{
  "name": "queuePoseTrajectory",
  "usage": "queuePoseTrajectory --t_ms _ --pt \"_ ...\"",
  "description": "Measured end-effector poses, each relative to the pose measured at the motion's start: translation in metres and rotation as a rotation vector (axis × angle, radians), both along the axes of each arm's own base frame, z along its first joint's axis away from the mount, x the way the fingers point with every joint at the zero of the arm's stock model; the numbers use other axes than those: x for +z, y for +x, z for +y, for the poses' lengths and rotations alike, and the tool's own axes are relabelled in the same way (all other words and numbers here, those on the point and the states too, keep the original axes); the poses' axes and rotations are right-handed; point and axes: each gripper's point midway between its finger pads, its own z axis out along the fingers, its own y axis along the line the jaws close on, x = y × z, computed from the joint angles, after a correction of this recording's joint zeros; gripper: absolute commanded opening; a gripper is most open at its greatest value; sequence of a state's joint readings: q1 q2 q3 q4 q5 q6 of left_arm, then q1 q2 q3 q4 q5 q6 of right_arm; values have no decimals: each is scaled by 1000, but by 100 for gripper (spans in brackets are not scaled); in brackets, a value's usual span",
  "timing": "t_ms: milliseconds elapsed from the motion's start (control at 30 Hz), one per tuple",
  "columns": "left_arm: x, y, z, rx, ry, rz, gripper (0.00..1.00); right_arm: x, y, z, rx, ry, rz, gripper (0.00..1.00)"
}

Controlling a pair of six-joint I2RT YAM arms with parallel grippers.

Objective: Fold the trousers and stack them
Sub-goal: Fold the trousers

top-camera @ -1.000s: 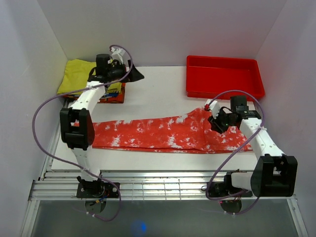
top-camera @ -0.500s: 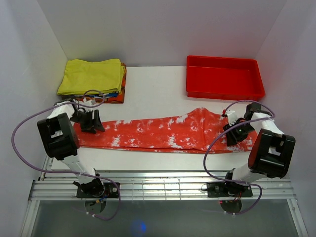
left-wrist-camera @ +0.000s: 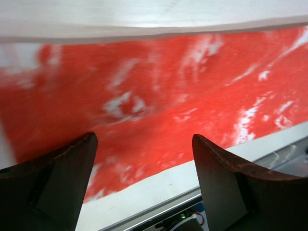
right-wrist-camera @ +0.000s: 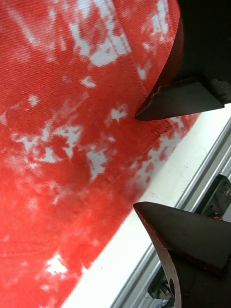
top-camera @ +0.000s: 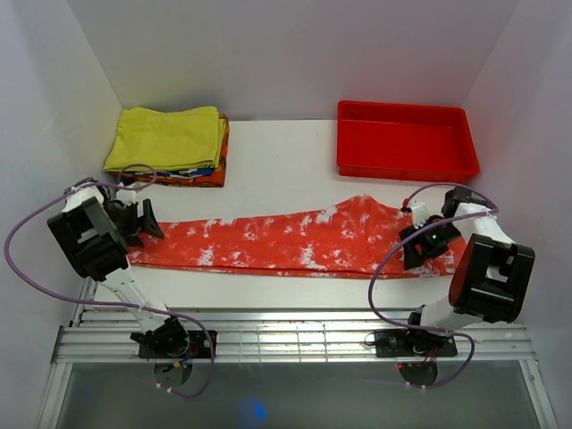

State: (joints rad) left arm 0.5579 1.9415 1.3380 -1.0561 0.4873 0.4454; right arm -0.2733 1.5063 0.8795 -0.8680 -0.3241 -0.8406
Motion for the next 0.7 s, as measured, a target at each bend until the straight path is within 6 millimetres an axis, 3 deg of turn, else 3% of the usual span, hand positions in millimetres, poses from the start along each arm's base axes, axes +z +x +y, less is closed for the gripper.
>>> queuePoseTrajectory --t_ms 100,233,300,367,533,600,700 --pt "8 5 21 -12 48 -43 98 21 2 3 -1 19 -17 79" --pt "28 17 37 -34 103 -109 98 65 39 -3 -1 1 -171 78" --pt "41 22 43 -38 123 -139 98 76 52 -8 -5 -17 -214 77" --pt "52 24 47 -38 128 -164 98 71 53 -11 -10 -28 -194 76" --pt "64 10 86 76 117 -173 98 27 32 -22 -29 -55 -32 75" --pt "59 4 104 117 108 -162 98 10 21 -26 -30 -69 30 74" --pt "43 -7 112 144 78 -129 93 -4 15 -29 -31 -83 79 73"
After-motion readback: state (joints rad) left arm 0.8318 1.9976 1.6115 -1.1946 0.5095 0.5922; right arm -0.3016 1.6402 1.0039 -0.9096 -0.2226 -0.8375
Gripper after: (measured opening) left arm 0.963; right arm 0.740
